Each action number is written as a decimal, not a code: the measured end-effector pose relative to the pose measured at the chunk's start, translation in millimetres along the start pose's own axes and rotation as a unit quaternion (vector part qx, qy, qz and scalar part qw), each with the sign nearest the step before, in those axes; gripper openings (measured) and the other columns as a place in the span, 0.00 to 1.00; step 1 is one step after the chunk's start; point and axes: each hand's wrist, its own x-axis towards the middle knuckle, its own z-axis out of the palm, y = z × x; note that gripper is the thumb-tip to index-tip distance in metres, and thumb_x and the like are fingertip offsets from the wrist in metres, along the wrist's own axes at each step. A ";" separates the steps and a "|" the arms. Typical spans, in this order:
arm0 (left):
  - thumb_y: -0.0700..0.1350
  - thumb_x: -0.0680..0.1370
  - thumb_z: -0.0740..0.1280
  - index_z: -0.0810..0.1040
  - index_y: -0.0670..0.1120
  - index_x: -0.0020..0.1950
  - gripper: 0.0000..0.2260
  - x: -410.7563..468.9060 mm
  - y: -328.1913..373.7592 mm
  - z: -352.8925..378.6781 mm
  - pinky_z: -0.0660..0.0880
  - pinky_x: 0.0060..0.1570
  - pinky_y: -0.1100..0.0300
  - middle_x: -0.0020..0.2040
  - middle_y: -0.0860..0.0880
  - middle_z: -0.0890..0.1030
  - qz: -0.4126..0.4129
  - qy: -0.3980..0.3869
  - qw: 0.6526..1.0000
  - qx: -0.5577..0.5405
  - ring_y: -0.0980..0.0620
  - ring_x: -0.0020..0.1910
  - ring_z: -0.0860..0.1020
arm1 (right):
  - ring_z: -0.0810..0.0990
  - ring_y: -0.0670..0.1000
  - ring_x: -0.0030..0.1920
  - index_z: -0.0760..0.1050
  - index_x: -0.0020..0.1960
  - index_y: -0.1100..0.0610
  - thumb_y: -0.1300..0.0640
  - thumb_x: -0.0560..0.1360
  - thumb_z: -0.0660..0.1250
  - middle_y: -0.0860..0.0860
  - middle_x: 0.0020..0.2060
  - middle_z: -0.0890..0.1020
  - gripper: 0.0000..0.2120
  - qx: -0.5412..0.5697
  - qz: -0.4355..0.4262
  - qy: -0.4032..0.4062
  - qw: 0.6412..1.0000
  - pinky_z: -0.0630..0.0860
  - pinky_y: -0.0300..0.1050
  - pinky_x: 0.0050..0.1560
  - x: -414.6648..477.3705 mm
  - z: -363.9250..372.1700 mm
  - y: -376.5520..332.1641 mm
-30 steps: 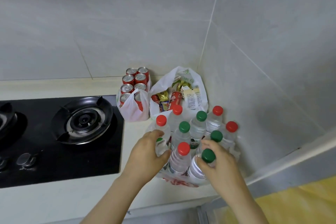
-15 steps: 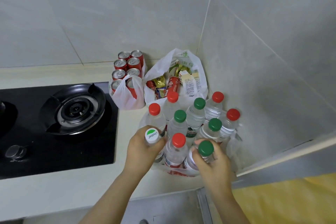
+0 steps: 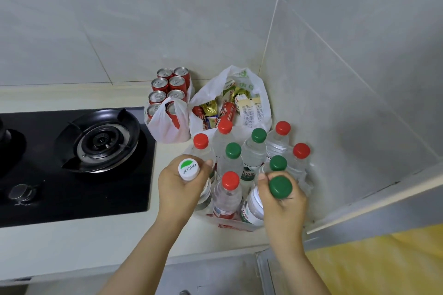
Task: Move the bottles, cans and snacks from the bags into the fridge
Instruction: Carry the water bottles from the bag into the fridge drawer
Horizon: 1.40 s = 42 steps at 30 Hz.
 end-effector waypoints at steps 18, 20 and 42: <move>0.46 0.68 0.74 0.79 0.39 0.32 0.12 -66.3 173.9 -89.9 0.74 0.32 0.65 0.31 0.44 0.82 0.181 0.061 0.979 -0.071 0.53 0.30 0.78 | 0.75 0.59 0.35 0.75 0.33 0.66 0.47 0.70 0.68 0.62 0.31 0.77 0.21 0.099 -0.208 -0.202 0.952 0.72 0.47 0.38 39.3 -31.9 -194.0; 0.47 0.68 0.74 0.78 0.37 0.32 0.14 -78.1 187.2 -106.4 0.74 0.32 0.64 0.31 0.44 0.83 0.185 0.087 0.976 -0.071 0.52 0.30 0.78 | 0.74 0.60 0.35 0.73 0.35 0.70 0.45 0.70 0.68 0.65 0.32 0.76 0.25 0.114 -0.232 -0.230 0.938 0.70 0.47 0.38 34.5 -28.0 -210.5; 0.56 0.67 0.71 0.81 0.44 0.29 0.15 -230.7 244.9 -367.0 0.78 0.43 0.48 0.34 0.41 0.83 0.177 0.394 0.900 0.057 0.44 0.33 0.79 | 0.81 0.50 0.38 0.78 0.31 0.59 0.46 0.71 0.68 0.52 0.31 0.81 0.18 0.304 -0.261 -0.562 0.724 0.76 0.48 0.49 -144.2 117.8 -400.9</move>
